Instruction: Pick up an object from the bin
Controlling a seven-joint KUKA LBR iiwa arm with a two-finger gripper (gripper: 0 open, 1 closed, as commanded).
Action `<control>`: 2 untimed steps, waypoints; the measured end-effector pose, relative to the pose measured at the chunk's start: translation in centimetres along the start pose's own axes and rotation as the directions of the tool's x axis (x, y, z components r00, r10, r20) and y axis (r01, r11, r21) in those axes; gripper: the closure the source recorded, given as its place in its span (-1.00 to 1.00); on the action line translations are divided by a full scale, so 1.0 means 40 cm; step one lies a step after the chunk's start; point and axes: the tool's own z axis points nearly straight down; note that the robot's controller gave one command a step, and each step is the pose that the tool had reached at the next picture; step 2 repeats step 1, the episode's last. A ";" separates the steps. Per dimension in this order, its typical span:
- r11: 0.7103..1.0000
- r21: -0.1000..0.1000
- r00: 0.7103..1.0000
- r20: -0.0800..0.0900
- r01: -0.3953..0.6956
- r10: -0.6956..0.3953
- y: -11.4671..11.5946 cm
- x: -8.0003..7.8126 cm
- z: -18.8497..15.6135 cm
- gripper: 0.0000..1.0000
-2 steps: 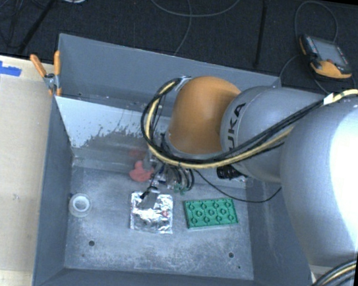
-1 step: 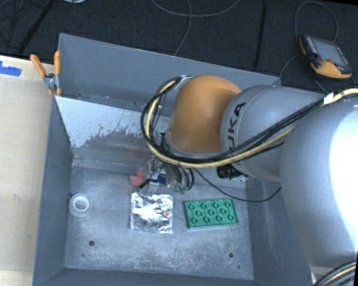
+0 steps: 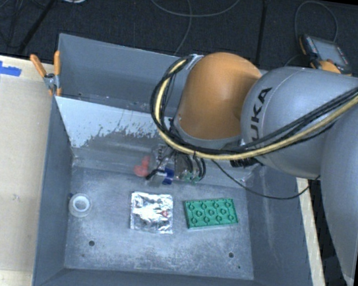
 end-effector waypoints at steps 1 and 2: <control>1.000 0.001 1.000 0.002 0.024 -0.024 0.012 -0.039 -0.179 1.00; 1.000 0.001 1.000 0.002 0.024 -0.024 0.012 -0.039 -0.179 1.00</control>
Offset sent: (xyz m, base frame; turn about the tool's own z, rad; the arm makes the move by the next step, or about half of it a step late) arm 0.0131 0.0031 0.0671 -0.0250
